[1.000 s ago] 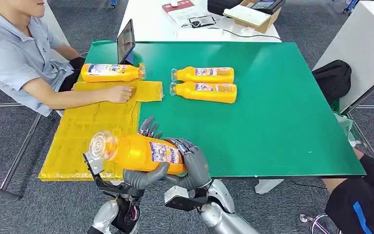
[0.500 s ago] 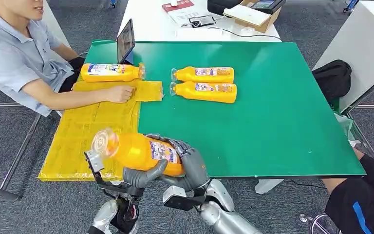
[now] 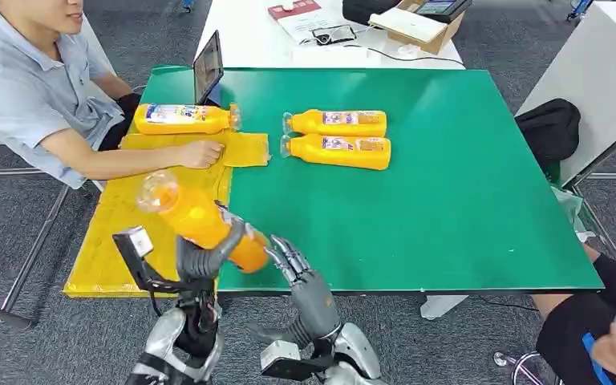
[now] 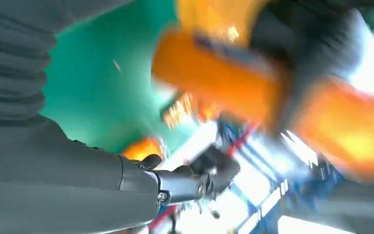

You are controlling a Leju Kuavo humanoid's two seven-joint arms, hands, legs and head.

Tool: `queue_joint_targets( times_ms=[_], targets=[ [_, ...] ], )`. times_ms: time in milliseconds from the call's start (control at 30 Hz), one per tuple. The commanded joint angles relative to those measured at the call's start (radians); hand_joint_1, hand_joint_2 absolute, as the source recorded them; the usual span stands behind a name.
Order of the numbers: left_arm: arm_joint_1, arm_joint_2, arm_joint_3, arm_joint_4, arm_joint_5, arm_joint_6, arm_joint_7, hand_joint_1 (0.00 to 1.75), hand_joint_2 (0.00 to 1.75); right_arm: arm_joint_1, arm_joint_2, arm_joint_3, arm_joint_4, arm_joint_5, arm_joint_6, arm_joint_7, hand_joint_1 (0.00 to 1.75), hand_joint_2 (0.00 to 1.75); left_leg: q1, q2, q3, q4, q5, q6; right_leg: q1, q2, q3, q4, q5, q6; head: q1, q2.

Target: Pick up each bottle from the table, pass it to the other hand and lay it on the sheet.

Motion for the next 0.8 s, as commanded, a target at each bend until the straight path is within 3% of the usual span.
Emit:
queue_joint_targets(
  times_ms=[33,133,267,367,500,667,700,800],
  targets=[
    [-0.296,0.080,0.020,0.452,-0.448,0.258,-0.084,1.75,1.75,0.057,0.061,-0.141,-0.283,0.044,-0.021,0.001,0.00,0.00,0.001,-0.002,0.003,0.001,-0.001,-0.002,0.001,-0.002,0.003,0.001,-0.002,-0.003,0.000,0.000],
    [-0.396,0.101,0.053,0.589,-0.953,0.306,0.079,1.75,1.75,0.032,0.059,-0.139,-0.255,-0.008,-0.021,0.001,0.00,0.00,0.001,-0.002,0.003,0.000,0.000,-0.002,0.001,-0.002,0.003,0.001,-0.001,-0.002,0.000,0.000],
    [-0.524,0.108,-0.002,0.788,-1.207,0.306,0.210,1.75,1.75,-0.001,0.036,-0.081,-0.191,-0.065,-0.021,0.001,0.00,0.00,0.001,-0.001,0.004,0.000,0.000,-0.001,0.001,-0.001,0.005,0.000,-0.001,-0.002,0.000,0.000],
    [-0.574,0.125,-0.049,0.868,-1.315,0.293,0.305,1.75,1.75,-0.019,0.025,-0.043,-0.145,-0.098,0.004,0.001,0.00,0.00,0.001,0.001,0.003,0.000,0.000,-0.001,0.001,0.001,0.003,0.000,0.000,-0.002,0.000,0.000],
    [-0.581,0.130,-0.048,0.873,-1.315,0.286,0.304,1.75,1.75,-0.022,0.027,-0.041,-0.141,-0.100,0.003,0.001,0.00,0.00,0.001,0.001,0.003,0.000,0.001,-0.001,0.001,0.000,0.004,0.000,0.000,-0.002,0.000,0.000],
    [-0.642,0.153,-0.116,0.969,-1.474,0.117,0.448,1.73,1.75,-0.048,0.007,0.007,-0.086,-0.122,0.048,0.001,0.00,0.00,0.002,0.002,0.004,0.000,0.000,-0.001,0.002,0.001,0.005,0.000,0.000,-0.002,0.000,0.000],
    [-0.652,0.161,-0.126,0.987,-1.499,0.068,0.477,1.55,1.75,-0.049,0.006,0.005,-0.078,-0.124,0.055,0.001,0.00,0.00,0.001,0.003,0.003,0.000,0.000,-0.001,0.001,0.001,0.003,0.000,0.000,-0.001,0.000,0.000],
    [-0.655,0.164,-0.131,0.992,-1.509,0.046,0.486,1.45,1.75,-0.048,0.005,0.004,-0.079,-0.126,0.056,0.001,0.00,0.00,0.002,0.003,0.004,0.000,0.000,-0.001,0.002,0.002,0.004,0.001,0.000,-0.002,0.001,0.000]
  ],
)
